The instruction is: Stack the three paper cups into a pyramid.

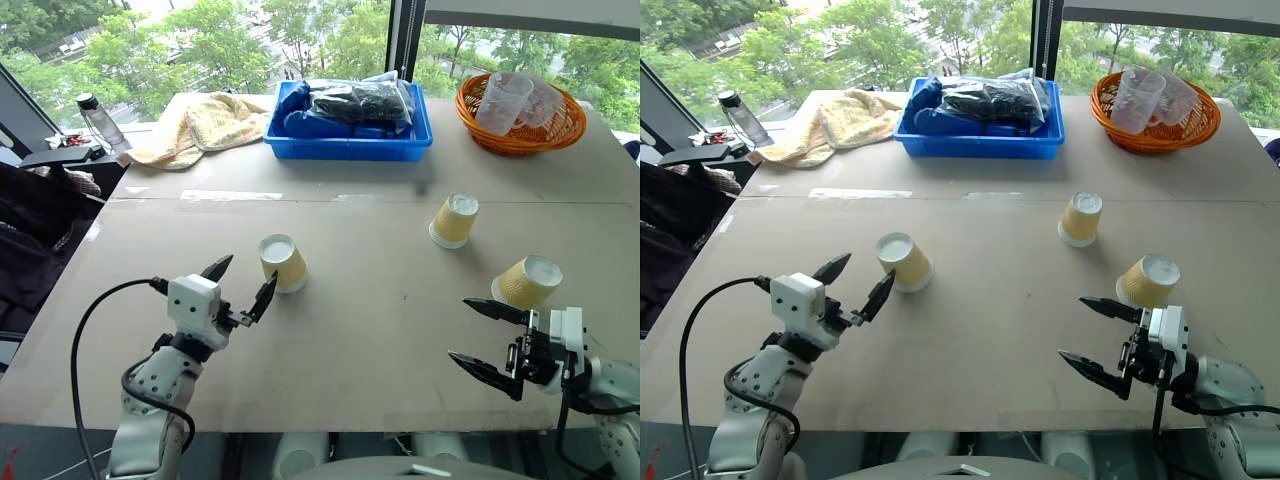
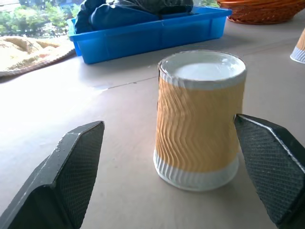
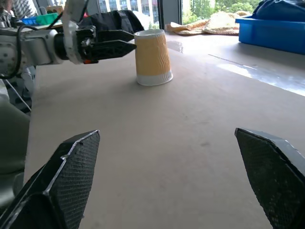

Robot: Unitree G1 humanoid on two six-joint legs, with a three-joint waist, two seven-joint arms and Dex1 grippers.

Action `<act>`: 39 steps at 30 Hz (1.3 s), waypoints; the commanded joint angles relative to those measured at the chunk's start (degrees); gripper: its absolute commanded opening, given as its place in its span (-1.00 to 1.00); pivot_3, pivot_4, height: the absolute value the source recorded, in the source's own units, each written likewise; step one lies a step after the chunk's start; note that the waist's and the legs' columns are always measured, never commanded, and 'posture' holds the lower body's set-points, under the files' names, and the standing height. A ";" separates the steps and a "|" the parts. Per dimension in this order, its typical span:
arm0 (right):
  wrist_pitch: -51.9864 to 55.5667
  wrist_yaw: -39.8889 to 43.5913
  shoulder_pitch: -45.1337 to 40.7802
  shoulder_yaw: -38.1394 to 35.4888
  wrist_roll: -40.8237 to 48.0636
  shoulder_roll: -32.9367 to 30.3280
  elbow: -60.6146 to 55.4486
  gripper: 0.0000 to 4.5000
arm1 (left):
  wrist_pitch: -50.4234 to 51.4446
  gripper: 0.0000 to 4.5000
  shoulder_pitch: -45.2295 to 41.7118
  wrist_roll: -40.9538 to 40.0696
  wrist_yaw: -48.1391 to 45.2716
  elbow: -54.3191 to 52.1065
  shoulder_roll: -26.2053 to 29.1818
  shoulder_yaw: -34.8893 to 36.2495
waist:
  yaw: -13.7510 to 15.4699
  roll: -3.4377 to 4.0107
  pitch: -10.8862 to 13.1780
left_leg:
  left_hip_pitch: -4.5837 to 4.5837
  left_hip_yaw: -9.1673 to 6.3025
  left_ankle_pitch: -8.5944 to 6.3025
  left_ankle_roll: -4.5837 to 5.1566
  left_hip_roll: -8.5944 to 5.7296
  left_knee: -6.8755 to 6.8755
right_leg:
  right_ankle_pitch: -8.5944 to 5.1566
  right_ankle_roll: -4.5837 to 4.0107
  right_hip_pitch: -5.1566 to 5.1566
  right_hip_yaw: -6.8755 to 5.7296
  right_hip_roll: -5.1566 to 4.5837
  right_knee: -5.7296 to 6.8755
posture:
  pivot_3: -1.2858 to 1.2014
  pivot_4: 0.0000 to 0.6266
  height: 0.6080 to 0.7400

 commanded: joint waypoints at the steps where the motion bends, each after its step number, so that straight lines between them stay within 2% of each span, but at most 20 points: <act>1: 2.31 -2.27 -1.93 0.67 1.92 0.20 -4.39 1.00 | 1.86 0.98 -0.98 0.75 -0.26 -2.08 0.23 -2.11 | -0.17 -0.06 0.03 | 0.01 0.02 0.00 0.00 0.00 0.00 | 0.00 0.00 0.00 0.02 0.00 0.00 | 0.03 -0.52 0.90; 11: 5.45 -5.94 -5.60 1.63 2.07 0.21 -7.43 1.00 | 5.41 0.98 -9.09 -0.11 -0.99 1.45 -0.25 -4.01 | 0.03 -0.21 0.12 | 0.02 -0.08 0.01 -0.01 -0.01 0.04 | 0.01 -0.01 0.04 -0.05 0.04 0.06 | 0.03 -0.52 0.90; 18: 6.41 -7.88 -5.89 1.78 2.33 0.48 -9.46 1.00 | 6.94 0.98 -10.68 -0.93 -1.66 2.63 -1.37 -4.70 | 0.00 -0.23 0.13 | 0.02 -0.08 0.01 -0.01 -0.01 0.04 | 0.02 0.00 0.04 -0.04 0.06 0.06 | 0.03 -0.52 0.90; 21: 6.83 -8.45 -5.86 1.78 2.54 0.64 -10.13 1.00 | 6.29 0.62 -10.29 -0.84 -2.49 2.69 -1.37 -4.94 | 0.00 -0.23 0.14 | 0.02 -0.09 0.01 -0.01 -0.01 0.05 | 0.02 0.00 0.04 -0.04 0.07 0.07 | 0.03 -0.52 0.90; 24: 7.23 -8.93 -6.02 1.48 2.93 0.71 -10.50 1.00 | 6.72 0.08 -9.06 -3.66 -4.87 1.35 -1.48 -4.61 | -0.02 -0.23 0.14 | 0.02 -0.09 0.01 -0.01 0.00 0.05 | 0.02 0.00 0.04 -0.04 0.07 0.08 | 0.03 -0.52 0.90; 27: 7.42 -9.22 -6.14 1.27 3.19 0.57 -10.53 1.00 | 8.12 0.08 -7.43 -7.78 -9.81 -0.43 -0.45 -5.56 | -0.03 -0.23 0.14 | 0.03 -0.08 0.01 -0.01 0.00 0.05 | 0.02 0.00 0.04 -0.03 0.07 0.07 | 0.03 -0.52 0.90; 32: 7.52 -9.33 -5.09 0.30 3.27 0.31 -10.54 1.00 | 9.50 0.08 -9.00 -8.10 -16.62 -1.99 1.99 -11.23 | 0.16 -0.22 0.14 | 0.02 -0.09 0.01 -0.01 -0.02 0.07 | 0.01 -0.01 0.05 -0.04 0.06 0.08 | 0.03 -0.52 0.90; 39: 6.67 -9.86 -1.37 -1.91 2.71 0.27 -11.16 1.00 | 10.44 0.08 -19.97 -2.33 -24.61 4.31 2.40 -23.07 | 0.08 -0.23 0.14 | 0.04 -0.09 0.02 0.00 -0.11 0.15 | 0.02 -0.01 0.15 -0.03 0.11 0.07 | 0.03 -0.52 0.90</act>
